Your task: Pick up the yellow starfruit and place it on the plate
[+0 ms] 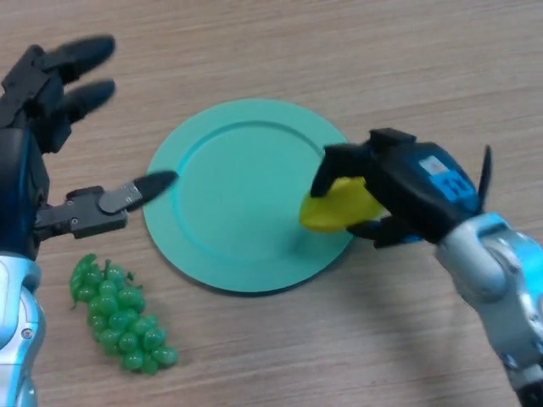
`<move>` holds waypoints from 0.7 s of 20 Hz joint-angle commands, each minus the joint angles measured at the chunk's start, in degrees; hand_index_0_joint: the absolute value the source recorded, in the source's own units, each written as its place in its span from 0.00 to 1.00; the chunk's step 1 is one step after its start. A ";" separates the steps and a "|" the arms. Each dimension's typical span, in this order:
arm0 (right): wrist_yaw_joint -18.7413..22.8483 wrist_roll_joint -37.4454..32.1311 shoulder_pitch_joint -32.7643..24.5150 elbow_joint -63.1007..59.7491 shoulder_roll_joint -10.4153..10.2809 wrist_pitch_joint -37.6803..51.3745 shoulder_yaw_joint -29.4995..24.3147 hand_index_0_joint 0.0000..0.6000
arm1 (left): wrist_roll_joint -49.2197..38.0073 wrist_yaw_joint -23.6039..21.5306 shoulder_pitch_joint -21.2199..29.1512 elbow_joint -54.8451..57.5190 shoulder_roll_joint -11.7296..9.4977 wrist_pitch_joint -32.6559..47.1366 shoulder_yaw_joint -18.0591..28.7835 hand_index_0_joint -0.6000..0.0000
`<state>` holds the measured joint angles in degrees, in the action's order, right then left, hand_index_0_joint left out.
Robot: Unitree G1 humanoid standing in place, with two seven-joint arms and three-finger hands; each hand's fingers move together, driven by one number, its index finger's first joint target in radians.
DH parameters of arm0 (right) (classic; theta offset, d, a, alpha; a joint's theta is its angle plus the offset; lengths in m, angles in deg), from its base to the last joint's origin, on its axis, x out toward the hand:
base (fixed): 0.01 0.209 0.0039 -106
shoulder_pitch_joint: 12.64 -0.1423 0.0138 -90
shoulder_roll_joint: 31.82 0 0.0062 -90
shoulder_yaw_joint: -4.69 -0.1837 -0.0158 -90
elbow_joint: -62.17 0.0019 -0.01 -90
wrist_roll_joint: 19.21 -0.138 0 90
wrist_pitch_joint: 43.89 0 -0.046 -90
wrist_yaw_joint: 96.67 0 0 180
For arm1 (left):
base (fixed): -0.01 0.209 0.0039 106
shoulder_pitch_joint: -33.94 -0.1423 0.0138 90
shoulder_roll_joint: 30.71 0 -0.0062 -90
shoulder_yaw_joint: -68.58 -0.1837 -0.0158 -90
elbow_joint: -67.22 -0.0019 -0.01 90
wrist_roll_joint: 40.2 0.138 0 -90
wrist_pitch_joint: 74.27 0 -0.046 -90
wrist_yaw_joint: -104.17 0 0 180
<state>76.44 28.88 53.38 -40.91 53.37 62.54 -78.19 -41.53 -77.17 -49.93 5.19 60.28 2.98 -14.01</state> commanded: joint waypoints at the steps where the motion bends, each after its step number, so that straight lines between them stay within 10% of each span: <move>1: 8.06 0.55 -5.92 -1.64 -0.14 5.20 0.33 1.00 | -0.28 -1.72 1.56 3.11 -2.08 5.01 3.97 1.00; 5: 4.27 -9.14 -6.82 -4.90 -0.30 -2.00 4.50 1.00 | -2.25 -0.89 0.22 4.20 -1.92 4.88 5.14 1.00; 8: 9.50 -14.02 -7.83 -5.02 -0.31 -3.86 6.23 1.00 | -2.89 0.12 1.07 4.91 -2.95 3.44 6.04 1.00; 14: 9.82 -20.28 -6.44 2.75 -0.31 -3.71 2.62 0.00 | -1.83 0.81 1.41 2.42 -2.56 5.40 4.83 1.00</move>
<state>82.22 12.02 50.10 -42.15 52.95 53.22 -70.59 -43.55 -76.14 -50.47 4.74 59.97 0.84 -11.93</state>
